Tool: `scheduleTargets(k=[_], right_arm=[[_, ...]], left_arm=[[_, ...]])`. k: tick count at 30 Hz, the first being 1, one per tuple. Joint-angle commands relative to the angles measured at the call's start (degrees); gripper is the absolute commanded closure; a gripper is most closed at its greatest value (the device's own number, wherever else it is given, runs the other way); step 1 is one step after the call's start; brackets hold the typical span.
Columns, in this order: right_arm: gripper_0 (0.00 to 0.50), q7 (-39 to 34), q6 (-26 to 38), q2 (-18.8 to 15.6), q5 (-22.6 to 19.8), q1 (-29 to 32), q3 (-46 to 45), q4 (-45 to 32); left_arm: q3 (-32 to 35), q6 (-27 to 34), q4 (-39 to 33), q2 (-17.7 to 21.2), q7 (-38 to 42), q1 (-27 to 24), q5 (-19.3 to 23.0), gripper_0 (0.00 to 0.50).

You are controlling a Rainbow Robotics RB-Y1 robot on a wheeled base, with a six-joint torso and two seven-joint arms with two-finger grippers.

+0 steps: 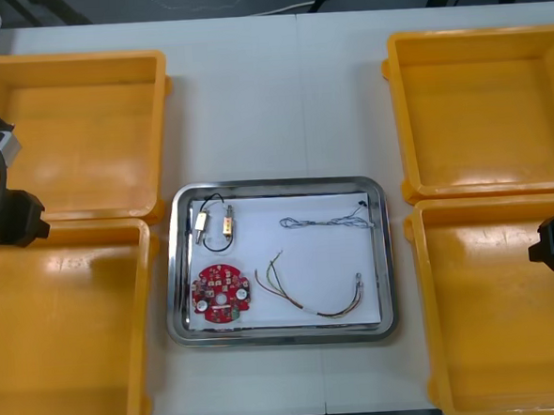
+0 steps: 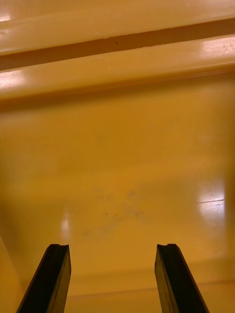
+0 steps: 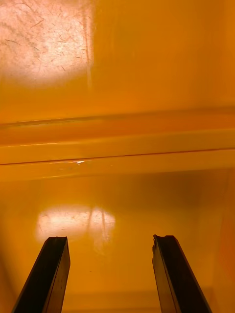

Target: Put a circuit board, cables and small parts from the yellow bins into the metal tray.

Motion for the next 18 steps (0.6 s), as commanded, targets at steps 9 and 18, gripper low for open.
scheduleTargets(k=[9, 18], right_arm=[[0.0, 2.3, 0.17, -0.18, 0.39, 0.69, -1.41, -0.49], [0.0, 2.3, 0.17, -0.18, 0.39, 0.69, -1.41, -0.49]], left_arm=[[2.21, -3.35, -6.24, 3.05, 10.71, 3.94, -1.27, 0.0], [2.21, -3.52, -6.33, 3.05, 11.41, 3.94, 0.05, 0.0]])
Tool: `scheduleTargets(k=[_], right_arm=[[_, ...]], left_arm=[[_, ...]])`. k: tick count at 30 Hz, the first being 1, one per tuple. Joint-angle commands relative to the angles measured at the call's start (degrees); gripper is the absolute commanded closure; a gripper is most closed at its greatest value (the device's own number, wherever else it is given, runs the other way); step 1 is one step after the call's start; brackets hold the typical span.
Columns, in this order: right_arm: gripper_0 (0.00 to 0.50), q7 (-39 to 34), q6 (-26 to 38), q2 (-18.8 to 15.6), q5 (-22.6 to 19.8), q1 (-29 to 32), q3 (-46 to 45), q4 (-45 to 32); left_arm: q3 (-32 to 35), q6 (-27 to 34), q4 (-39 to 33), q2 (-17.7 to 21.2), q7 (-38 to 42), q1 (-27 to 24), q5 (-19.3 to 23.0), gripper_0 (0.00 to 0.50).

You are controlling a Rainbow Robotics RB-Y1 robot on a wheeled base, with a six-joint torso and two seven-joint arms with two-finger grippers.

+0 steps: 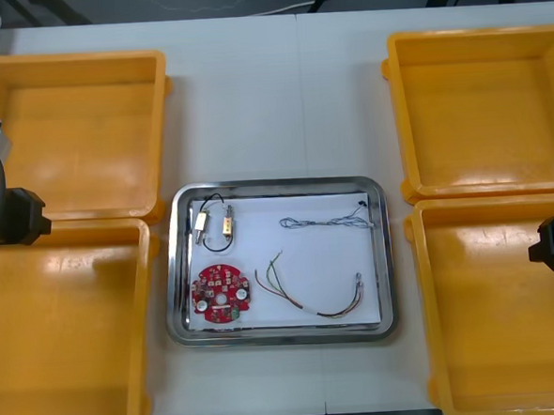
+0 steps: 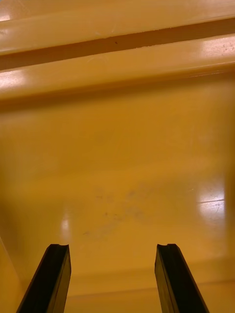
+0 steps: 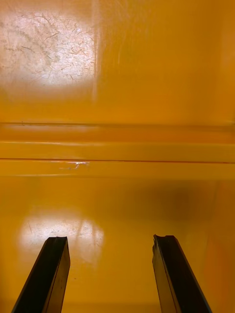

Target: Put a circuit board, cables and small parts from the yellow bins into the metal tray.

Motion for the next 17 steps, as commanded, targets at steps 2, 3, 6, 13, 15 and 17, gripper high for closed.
scheduleTargets(k=[2, 3, 6, 13, 15, 17], right_arm=[[0.0, 2.3, 0.17, -0.18, 0.39, 0.69, -1.41, -0.5], [0.0, 2.3, 0.17, -0.18, 0.39, 0.69, -1.41, -0.5], [0.0, 2.3, 0.17, -0.18, 0.39, 0.69, -1.41, -0.5], [0.0, 2.3, 0.17, -0.18, 0.39, 0.69, -1.41, -0.5], [0.0, 2.3, 0.17, -0.18, 0.39, 0.69, -1.41, -0.5], [0.0, 2.3, 0.17, -0.18, 0.39, 0.69, -1.41, -0.5]], left_arm=[[1.75, -0.48, -2.08, 2.78, 4.25, 1.03, 0.95, 0.0], [1.75, -0.3, -2.08, 2.78, 4.25, 1.03, 1.21, 0.0], [1.75, -0.04, -2.08, 2.78, 4.25, 1.12, 1.65, 0.0], [1.75, 0.84, -2.79, 2.78, 4.87, 1.21, 1.74, 0.0], [1.75, 1.19, -3.05, 2.78, 4.87, 1.21, 1.3, 0.0], [1.75, 1.63, -3.14, 2.78, 4.87, 1.12, 1.21, 0.0]])
